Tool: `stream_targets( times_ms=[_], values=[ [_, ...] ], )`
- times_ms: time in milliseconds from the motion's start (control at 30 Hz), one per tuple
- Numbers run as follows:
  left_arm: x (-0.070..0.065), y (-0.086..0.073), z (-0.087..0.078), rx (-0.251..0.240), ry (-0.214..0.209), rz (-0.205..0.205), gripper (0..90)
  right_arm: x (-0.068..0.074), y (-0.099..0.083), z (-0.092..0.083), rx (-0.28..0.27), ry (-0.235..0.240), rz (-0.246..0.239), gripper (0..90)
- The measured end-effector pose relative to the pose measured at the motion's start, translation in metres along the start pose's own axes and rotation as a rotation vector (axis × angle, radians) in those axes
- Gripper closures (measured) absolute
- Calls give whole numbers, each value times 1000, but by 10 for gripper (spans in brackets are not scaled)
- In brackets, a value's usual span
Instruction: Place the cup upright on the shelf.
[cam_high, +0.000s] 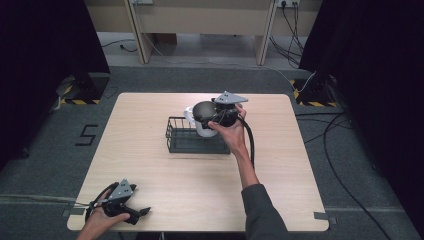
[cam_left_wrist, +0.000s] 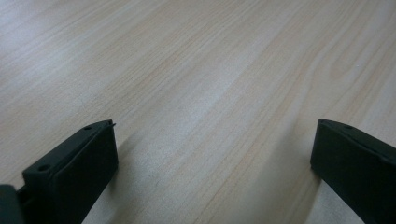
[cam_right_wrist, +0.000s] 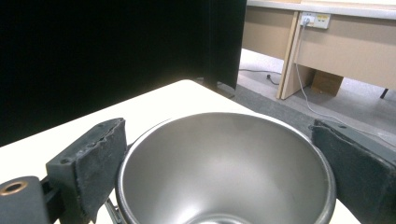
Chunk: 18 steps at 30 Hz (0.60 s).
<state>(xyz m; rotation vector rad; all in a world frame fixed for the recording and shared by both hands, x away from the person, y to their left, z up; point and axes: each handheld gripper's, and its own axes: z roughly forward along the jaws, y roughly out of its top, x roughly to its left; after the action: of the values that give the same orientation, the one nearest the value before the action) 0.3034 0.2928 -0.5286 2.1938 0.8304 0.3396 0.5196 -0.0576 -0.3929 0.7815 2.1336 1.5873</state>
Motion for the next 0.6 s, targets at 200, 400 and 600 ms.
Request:
stream_targets(
  times_ms=[200,400,600],
  values=[
    [0,0,0,-1,0,1,0,1,-4,4,25,-4,-5,60],
    [0,0,0,-1,0,1,0,-3,-12,5,32,-3,23,60],
    [0,0,0,1,0,3,0,-4,-19,6,54,-2,36,58]
  ],
)
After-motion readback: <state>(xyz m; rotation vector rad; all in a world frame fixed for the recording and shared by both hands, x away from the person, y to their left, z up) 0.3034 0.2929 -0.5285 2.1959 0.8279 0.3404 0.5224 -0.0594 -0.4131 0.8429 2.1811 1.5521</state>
